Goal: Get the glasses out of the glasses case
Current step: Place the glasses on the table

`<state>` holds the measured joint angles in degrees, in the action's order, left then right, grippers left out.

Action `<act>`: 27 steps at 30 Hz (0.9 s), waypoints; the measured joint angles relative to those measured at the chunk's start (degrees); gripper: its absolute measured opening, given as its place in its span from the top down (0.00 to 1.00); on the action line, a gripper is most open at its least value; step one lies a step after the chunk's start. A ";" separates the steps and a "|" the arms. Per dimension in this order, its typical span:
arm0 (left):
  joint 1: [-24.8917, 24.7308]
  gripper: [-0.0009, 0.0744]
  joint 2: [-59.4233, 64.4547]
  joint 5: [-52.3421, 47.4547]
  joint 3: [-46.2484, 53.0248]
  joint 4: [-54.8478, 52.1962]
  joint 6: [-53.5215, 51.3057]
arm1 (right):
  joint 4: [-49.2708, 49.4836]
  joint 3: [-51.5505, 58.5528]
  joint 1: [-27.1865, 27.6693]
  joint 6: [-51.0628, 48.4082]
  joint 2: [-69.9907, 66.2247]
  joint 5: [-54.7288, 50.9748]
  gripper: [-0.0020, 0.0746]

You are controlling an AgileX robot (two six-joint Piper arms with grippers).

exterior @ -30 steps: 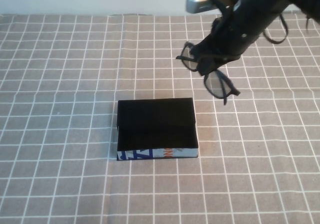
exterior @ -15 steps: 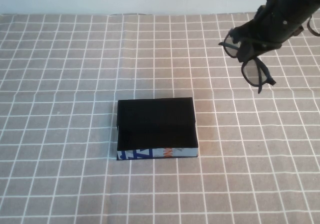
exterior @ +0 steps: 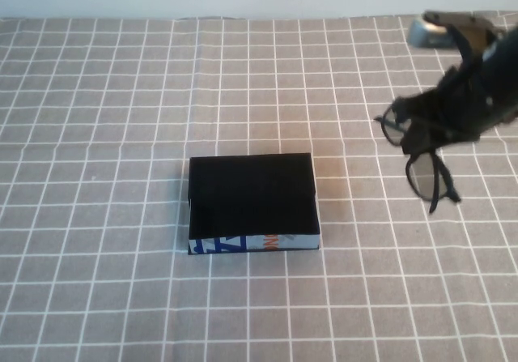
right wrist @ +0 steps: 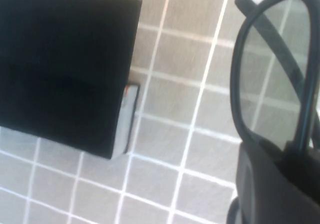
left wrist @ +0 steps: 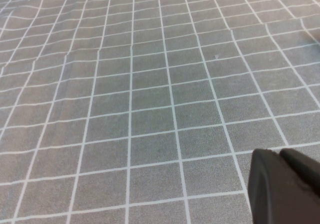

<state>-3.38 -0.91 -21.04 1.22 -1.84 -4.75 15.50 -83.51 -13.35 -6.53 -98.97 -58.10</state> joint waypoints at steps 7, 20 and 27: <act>0.00 0.99 0.00 0.00 0.00 0.00 0.00 | 7.21 14.73 0.00 0.85 2.93 10.63 0.90; 0.00 0.99 0.00 0.00 0.00 0.00 0.00 | 13.10 18.19 0.00 1.22 -1.32 17.78 0.90; 0.00 0.99 0.00 0.00 0.00 0.00 0.00 | 12.96 18.19 0.00 1.22 -5.14 17.92 0.90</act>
<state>-3.38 -0.91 -21.04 1.22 -1.84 -4.75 28.46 -65.32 -13.35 -5.31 -104.11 -40.18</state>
